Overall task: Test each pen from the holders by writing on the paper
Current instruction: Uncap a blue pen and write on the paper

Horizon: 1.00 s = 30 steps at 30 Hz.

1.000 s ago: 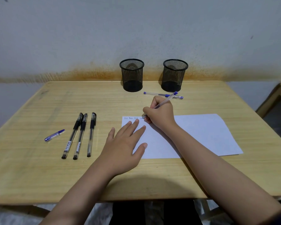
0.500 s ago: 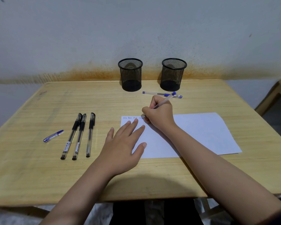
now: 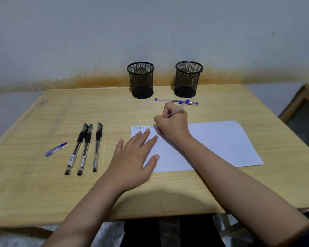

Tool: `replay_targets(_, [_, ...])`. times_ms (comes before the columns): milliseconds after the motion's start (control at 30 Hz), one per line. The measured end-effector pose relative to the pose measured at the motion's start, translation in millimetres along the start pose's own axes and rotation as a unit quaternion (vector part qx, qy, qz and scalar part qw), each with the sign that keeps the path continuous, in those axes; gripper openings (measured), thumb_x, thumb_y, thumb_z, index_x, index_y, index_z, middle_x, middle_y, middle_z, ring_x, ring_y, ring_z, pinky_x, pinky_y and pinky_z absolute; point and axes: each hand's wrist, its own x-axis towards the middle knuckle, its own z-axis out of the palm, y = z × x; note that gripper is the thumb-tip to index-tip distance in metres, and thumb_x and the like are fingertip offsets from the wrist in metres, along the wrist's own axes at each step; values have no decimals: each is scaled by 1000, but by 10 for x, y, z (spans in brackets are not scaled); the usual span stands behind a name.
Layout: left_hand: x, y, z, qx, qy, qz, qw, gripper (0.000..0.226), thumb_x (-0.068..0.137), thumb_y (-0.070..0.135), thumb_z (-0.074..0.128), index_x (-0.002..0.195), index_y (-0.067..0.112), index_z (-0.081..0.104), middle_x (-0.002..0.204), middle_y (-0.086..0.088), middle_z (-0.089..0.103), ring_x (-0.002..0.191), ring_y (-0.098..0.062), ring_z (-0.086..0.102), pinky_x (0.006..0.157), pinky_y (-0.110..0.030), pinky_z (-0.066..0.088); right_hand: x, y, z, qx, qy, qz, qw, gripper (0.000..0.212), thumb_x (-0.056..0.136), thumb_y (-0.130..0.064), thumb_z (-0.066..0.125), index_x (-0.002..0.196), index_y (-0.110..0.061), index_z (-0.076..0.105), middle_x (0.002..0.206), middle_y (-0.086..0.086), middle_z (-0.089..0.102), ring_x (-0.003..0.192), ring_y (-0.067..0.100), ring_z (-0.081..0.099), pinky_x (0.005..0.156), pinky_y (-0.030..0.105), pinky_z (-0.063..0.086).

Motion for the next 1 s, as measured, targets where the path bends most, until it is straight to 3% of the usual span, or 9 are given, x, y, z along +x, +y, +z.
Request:
replay_targets(233, [-6,-9,7,-10,4,6,1000,68,80,61,8,145,41,12,157,19,-3,143,-2,-8,115,-45,-3,20,12,2,-2,16,7,1000,35,77,0,62,56,-15,40,55,8,45,61,35,61,56,38,55])
replay_targets(467, [-4,-5,7,-5,4,4,1000,63,85,58,13,146,41,12,157,19,-2,143,-2,-7,115,-45,-4,22,28,-32,16,9,26,999,34,78,1,63,57,-14,41,55,9,46,48,21,60,44,24,50])
replay_targets(733, [-4,-9,11,-5,8,4,1000,70,78,63,6,145,42,12,157,19,-2,143,-3,-7,115,-45,-4,55,47,-18,22,20,45,999,35,77,2,64,57,-14,39,56,9,45,48,21,57,46,26,50])
replay_targets(867, [-2,-5,6,-4,7,3,1000,71,78,63,6,145,42,12,157,19,-2,143,-2,-7,115,-45,-4,75,60,-17,36,34,60,997,35,76,2,64,56,-14,39,56,10,45,55,31,58,52,32,53])
replay_targets(1000, [-2,-10,8,-4,8,2,1000,70,78,62,6,145,41,12,157,19,-2,143,-2,-7,115,-44,-4,78,55,-17,31,30,55,998,34,75,2,63,56,-13,40,54,7,43,52,23,54,50,27,51])
